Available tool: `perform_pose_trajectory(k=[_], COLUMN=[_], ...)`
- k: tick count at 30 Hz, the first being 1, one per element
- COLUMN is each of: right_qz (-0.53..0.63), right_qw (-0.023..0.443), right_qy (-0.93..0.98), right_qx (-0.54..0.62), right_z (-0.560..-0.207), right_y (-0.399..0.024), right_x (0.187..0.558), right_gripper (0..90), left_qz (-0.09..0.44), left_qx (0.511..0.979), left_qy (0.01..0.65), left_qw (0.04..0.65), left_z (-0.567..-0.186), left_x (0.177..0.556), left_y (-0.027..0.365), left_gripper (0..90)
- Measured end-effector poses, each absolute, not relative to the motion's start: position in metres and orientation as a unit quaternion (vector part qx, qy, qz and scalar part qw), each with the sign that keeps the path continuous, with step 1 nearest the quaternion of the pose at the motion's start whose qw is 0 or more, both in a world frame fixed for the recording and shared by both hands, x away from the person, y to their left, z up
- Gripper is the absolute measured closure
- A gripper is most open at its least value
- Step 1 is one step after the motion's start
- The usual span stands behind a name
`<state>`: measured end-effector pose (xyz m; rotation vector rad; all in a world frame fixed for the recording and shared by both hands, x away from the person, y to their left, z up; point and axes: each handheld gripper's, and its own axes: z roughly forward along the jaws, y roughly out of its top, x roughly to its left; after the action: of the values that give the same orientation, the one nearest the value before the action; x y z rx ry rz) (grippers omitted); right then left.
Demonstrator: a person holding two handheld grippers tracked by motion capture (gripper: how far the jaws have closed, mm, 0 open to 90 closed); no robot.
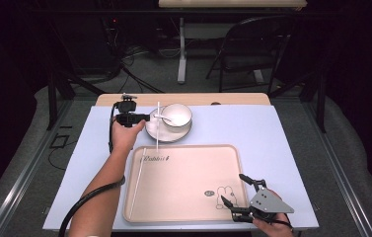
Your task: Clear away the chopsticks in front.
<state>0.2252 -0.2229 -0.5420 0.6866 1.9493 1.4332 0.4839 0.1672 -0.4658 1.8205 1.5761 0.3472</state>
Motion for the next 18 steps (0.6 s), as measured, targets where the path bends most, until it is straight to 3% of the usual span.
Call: perform_pose_trajectory(k=[3, 11, 18], right_qz=[0.543, 0.542, 0.543], right_qw=[0.308, 0.308, 0.307], right_qy=[0.737, 0.738, 0.737], right_qx=[0.26, 0.259, 0.259], right_z=[-0.542, -0.542, -0.542], right_y=[-0.223, -0.223, -0.223], right_x=[0.225, 0.225, 0.225], right_gripper=[13.5, 13.5, 13.5], left_qz=[0.105, 0.122, 0.12], left_qx=[0.696, 0.692, 0.69], left_qy=[0.619, 0.625, 0.628], left_qw=[0.348, 0.339, 0.34], left_z=[-0.47, -0.477, -0.481], left_x=[0.488, 0.494, 0.499], left_y=[0.168, 0.166, 0.163], left_gripper=[66.2, 58.2, 60.3])
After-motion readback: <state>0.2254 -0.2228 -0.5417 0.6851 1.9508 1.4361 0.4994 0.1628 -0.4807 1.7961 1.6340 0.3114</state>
